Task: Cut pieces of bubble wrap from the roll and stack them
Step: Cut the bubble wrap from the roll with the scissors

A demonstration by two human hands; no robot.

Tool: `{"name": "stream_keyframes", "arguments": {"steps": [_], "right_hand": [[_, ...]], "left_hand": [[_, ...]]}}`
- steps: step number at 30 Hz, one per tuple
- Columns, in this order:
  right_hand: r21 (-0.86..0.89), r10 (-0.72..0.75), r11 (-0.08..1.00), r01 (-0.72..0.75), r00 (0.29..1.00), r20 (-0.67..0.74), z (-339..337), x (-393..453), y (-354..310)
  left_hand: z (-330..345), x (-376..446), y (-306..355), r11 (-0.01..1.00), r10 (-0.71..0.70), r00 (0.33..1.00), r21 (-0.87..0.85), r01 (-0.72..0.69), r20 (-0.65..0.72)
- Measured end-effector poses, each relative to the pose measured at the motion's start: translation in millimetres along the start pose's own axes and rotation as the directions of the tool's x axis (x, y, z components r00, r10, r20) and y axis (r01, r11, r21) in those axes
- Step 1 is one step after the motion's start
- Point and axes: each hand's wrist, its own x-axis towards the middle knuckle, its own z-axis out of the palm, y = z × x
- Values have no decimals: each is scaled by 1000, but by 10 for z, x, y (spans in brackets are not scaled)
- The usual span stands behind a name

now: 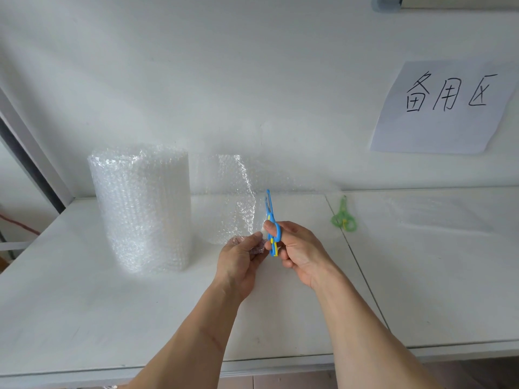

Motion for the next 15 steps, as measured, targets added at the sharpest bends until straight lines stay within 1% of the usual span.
{"name": "stream_keyframes", "arguments": {"steps": [3, 9, 12, 15], "right_hand": [[8, -8, 1000, 8, 1000, 0, 0, 12, 4], [-10, 30, 1000, -30, 998, 46, -18, 2, -52], [-44, 20, 999, -17, 998, 52, -20, 17, -81], [-21, 0, 1000, 1, 999, 47, -12, 31, -64]], "left_hand": [[8, -17, 6, 1000, -5, 1000, -24, 4, -17], [34, -45, 2, 999, 20, 998, -34, -22, -53], [33, -48, 0, 998, 25, 998, -56, -28, -49], [16, -43, -10, 996, 40, 998, -73, -43, -44]]}}
